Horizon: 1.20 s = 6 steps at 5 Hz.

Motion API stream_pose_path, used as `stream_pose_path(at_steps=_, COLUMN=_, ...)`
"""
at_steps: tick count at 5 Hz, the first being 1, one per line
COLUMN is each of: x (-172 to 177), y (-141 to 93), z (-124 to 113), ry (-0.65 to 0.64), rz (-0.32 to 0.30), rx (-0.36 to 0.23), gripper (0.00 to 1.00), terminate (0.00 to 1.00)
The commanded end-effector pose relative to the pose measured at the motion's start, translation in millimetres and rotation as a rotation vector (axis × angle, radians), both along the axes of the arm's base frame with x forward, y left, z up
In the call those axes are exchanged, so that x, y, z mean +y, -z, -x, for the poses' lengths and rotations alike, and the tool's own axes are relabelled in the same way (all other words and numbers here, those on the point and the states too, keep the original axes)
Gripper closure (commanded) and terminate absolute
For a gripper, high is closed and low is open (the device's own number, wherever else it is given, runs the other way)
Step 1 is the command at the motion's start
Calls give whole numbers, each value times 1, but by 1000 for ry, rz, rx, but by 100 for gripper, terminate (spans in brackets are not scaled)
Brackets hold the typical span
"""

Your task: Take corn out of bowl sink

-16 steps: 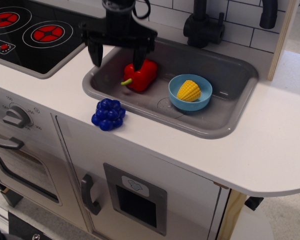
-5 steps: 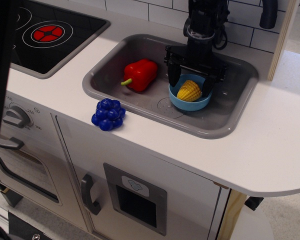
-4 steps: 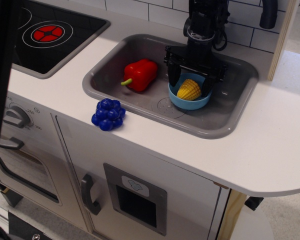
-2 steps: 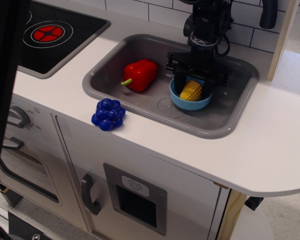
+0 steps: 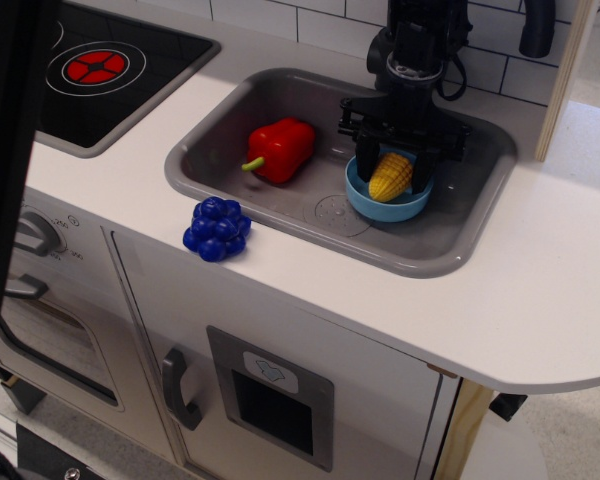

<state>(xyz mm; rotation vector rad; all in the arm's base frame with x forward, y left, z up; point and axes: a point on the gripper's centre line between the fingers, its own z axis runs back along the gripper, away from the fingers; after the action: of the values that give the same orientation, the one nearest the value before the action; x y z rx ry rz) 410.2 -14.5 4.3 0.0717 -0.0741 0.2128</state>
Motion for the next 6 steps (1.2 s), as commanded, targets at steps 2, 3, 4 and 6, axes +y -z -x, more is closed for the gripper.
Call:
stream_pose_path(at_steps=2, x=-3, y=-97, z=25, ry=33, rz=99, rx=-132, gripper=100, terminate=0)
stream_pose_path(at_steps=3, x=-10, y=-89, z=46, ry=70, rz=97, rx=-94, gripper=100, terminate=0)
stream_pose_path(at_steps=4, x=-10, y=-66, z=55, ry=69, rz=63, rx=-57, gripper=100, terminate=0)
stream_pose_path(at_steps=6, x=-8, y=-34, z=66, ry=93, rz=55, rx=-9, gripper=100, terminate=0)
